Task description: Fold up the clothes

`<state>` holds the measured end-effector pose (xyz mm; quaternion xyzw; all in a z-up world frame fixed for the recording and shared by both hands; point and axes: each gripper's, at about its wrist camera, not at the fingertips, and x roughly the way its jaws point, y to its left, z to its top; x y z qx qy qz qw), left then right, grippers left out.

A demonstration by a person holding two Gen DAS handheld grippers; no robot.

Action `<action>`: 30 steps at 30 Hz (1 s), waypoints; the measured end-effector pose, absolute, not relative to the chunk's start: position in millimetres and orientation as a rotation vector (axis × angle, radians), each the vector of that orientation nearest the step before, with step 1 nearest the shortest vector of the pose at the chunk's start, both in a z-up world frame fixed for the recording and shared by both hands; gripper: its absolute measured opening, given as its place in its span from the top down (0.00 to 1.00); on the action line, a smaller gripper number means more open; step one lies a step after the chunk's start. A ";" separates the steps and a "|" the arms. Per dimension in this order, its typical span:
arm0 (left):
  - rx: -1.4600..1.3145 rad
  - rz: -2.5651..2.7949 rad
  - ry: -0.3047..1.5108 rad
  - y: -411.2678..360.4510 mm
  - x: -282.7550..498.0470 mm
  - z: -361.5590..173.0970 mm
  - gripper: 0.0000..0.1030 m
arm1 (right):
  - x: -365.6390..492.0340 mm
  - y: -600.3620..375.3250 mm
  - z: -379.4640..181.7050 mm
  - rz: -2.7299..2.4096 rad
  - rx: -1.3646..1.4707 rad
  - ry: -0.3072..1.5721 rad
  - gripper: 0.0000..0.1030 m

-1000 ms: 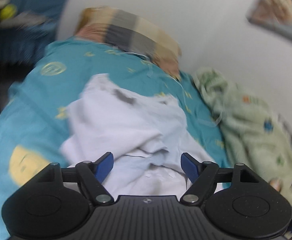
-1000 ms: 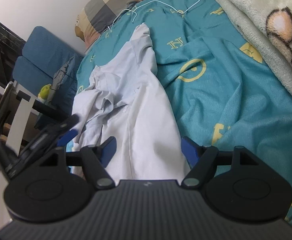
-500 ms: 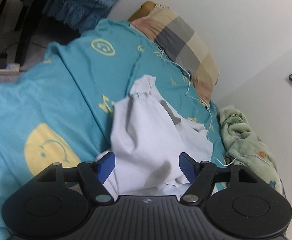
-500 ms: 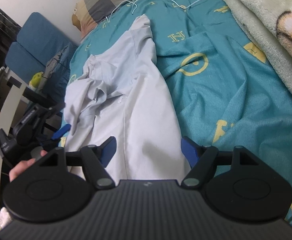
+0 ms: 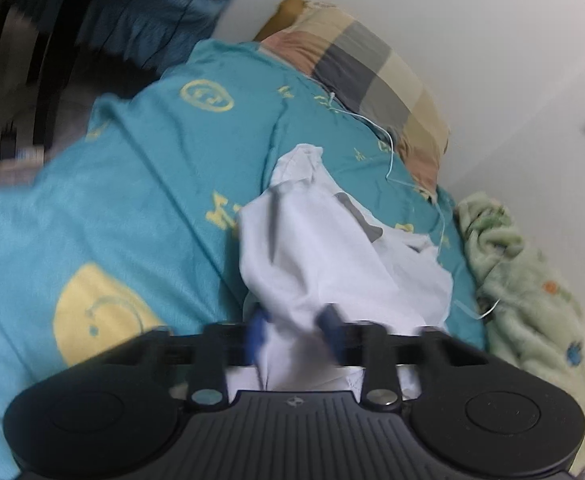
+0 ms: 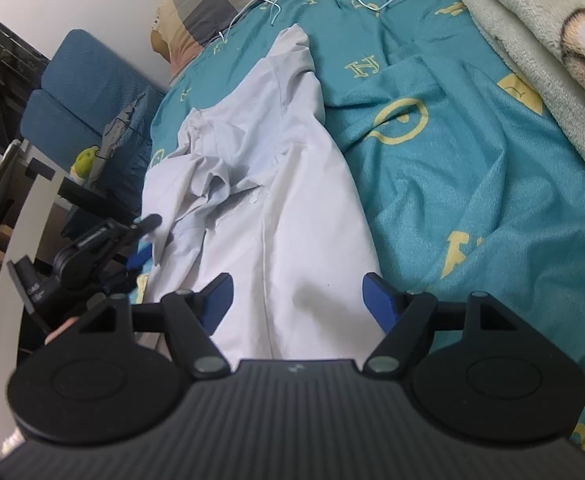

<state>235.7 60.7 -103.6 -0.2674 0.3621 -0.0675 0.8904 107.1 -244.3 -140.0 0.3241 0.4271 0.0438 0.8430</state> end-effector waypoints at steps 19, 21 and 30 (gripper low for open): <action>-0.445 -0.305 0.839 -84.5 369.8 -76.6 0.64 | 121.1 -246.7 -153.2 0.116 0.745 0.934 0.28; -0.400 -0.304 0.850 -88.2 374.8 -89.1 0.58 | 124.3 -247.0 -155.4 0.117 0.738 0.932 0.28; -0.292 -0.370 0.910 -17.3 272.8 -57.3 0.29 | 132.2 -243.2 -154.8 0.130 0.678 0.937 0.27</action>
